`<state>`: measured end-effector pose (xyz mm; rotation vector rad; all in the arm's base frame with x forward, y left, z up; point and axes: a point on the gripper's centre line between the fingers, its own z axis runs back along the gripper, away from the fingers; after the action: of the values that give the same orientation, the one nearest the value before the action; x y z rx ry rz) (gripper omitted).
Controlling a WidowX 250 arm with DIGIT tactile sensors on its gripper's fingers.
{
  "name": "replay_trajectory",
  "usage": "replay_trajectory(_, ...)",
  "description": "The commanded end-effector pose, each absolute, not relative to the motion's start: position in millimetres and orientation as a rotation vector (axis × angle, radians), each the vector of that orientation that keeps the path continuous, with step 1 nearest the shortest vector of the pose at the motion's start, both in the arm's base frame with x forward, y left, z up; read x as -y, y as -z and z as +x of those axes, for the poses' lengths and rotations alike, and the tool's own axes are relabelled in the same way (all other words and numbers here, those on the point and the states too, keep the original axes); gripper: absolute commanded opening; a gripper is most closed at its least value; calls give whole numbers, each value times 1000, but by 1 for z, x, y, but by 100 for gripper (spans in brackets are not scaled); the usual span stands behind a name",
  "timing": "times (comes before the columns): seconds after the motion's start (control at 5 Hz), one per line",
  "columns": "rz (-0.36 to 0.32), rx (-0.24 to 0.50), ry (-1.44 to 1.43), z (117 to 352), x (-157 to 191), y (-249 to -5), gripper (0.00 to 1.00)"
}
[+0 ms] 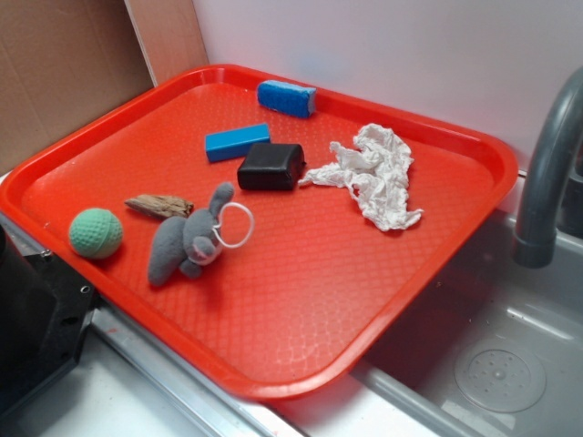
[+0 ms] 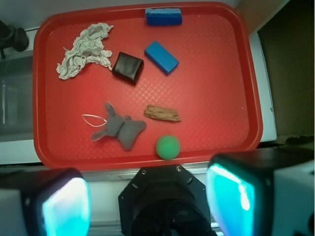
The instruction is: Grab the blue sponge.
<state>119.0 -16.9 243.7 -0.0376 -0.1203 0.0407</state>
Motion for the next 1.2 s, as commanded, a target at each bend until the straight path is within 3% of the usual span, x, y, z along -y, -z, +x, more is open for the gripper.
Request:
replay_trajectory(0.0,-38,120,-41,119,17,-244,100)
replay_trajectory(0.2,2,52,37,169,25,-209,100)
replay_trajectory(0.4,-95,48,223,216,27,-192,100)
replay_trajectory(1.0,-95,48,223,216,27,-192,100)
